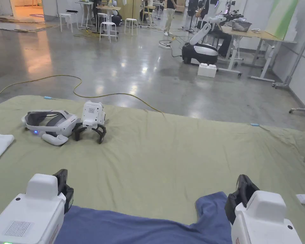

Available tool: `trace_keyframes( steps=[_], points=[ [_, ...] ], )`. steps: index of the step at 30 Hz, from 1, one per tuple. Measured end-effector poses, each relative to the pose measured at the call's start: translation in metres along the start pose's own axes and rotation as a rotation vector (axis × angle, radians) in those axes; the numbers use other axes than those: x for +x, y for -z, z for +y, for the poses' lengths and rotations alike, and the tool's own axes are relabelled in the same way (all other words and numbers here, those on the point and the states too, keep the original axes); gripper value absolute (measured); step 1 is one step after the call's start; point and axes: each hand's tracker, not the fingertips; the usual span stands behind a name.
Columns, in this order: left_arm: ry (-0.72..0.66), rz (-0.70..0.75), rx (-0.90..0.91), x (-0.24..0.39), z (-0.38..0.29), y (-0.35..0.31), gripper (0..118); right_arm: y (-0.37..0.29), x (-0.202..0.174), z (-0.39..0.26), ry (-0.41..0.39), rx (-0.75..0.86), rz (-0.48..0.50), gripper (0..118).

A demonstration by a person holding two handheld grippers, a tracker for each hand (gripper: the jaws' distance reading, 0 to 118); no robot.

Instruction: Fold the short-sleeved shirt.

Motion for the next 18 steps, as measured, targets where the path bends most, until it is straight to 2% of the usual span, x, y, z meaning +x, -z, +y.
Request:
trace_keyframes(
  steps=[6, 10, 11, 12, 13, 14, 15, 18],
  points=[
    [0.023, -0.072, -0.294, -0.03, -0.035, 0.098, 0, 0.02, 0.003, -0.014, -0.031, -0.062, 0.015, 0],
    [-0.021, -0.139, -0.516, -0.043, -0.056, 0.166, 1, 0.031, 0.008, -0.024, -0.043, -0.108, 0.019, 0],
    [-0.026, -0.135, -0.566, -0.031, -0.049, 0.162, 7, 0.033, 0.009, -0.027, -0.048, -0.118, 0.017, 0],
    [-0.035, -0.162, -0.637, -0.029, -0.052, 0.17, 21, 0.035, 0.01, -0.029, -0.053, -0.129, 0.015, 0],
    [-0.047, -0.174, -0.693, -0.028, -0.057, 0.18, 50, 0.037, 0.011, -0.032, -0.053, -0.141, 0.013, 0],
    [-0.058, -0.171, -0.746, -0.026, -0.063, 0.19, 70, 0.037, 0.012, -0.035, -0.055, -0.151, 0.011, 0],
    [-0.062, -0.168, -0.803, -0.023, -0.063, 0.191, 76, 0.039, 0.013, -0.037, -0.06, -0.163, 0.008, 0],
    [-0.063, -0.109, -0.874, -0.013, -0.077, 0.202, 74, 0.041, 0.017, -0.048, -0.052, -0.194, -0.004, 0]
  ],
)
